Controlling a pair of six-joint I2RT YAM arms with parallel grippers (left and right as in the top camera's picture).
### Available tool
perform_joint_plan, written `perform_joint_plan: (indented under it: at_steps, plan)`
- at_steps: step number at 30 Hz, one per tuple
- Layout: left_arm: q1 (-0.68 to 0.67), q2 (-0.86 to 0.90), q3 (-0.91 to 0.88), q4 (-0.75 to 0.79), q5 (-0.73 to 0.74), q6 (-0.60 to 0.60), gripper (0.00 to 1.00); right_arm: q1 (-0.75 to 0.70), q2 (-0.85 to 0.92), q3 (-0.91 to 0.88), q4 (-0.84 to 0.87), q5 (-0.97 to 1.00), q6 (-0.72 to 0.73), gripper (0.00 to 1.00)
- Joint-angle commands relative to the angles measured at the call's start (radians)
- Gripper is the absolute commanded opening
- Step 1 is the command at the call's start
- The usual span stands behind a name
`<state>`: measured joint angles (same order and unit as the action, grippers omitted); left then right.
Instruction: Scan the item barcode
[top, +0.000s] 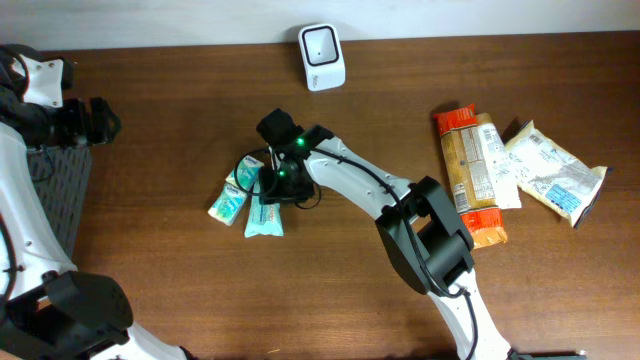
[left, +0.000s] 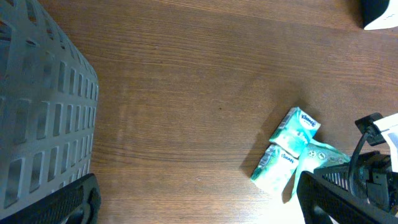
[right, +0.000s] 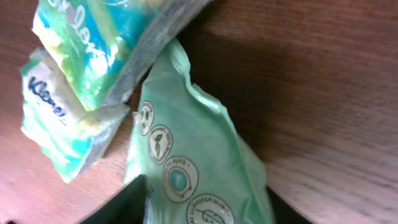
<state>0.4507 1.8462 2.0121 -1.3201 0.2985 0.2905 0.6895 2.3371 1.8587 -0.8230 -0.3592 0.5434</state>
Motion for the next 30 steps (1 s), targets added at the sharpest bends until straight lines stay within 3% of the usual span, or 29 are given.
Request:
perform_joint_plan:
  at_steps: [1,3,11,14,17,19,24,26,28,29,30]
  plan:
    - [0.002,0.007,0.0,0.0,0.0,-0.01,0.99,0.006,0.041,-0.008,-0.009,0.065,-0.003,0.19]
    - [0.002,0.007,0.0,-0.001,0.0,-0.01,0.99,0.006,0.04,-0.008,-0.014,0.065,-0.019,0.04]
    - [0.002,0.007,0.0,-0.001,0.0,-0.01,0.99,-0.084,-0.112,0.042,-0.24,0.083,-0.271,0.04]
    - [0.002,0.007,0.0,-0.002,0.0,-0.01,0.99,-0.08,-0.193,0.059,-0.359,0.449,-0.239,0.04]
    - [0.002,0.007,0.0,-0.002,0.0,-0.01,0.99,-0.05,-0.14,0.057,-0.441,0.892,-0.16,0.04]
    - [0.002,0.007,0.0,-0.002,0.0,-0.01,0.99,-0.047,-0.083,0.057,-0.447,0.972,-0.16,0.04]
    - [0.002,0.007,0.0,-0.002,0.0,-0.01,0.99,-0.034,0.037,0.058,-0.445,0.959,-0.161,0.04]
    - [0.002,0.007,0.0,-0.002,0.0,-0.01,0.99,-0.011,0.038,0.058,-0.417,0.911,-0.167,0.16]
    - [0.002,0.007,0.0,-0.002,0.0,-0.01,0.99,0.019,0.038,0.058,-0.389,0.858,-0.172,0.42]
    - [0.002,0.007,0.0,-0.002,0.0,-0.01,0.99,0.034,0.038,0.058,-0.389,0.837,-0.172,0.62]
    - [0.002,0.007,0.0,-0.002,0.0,-0.01,0.99,0.045,0.038,0.058,-0.389,0.827,-0.172,0.7]
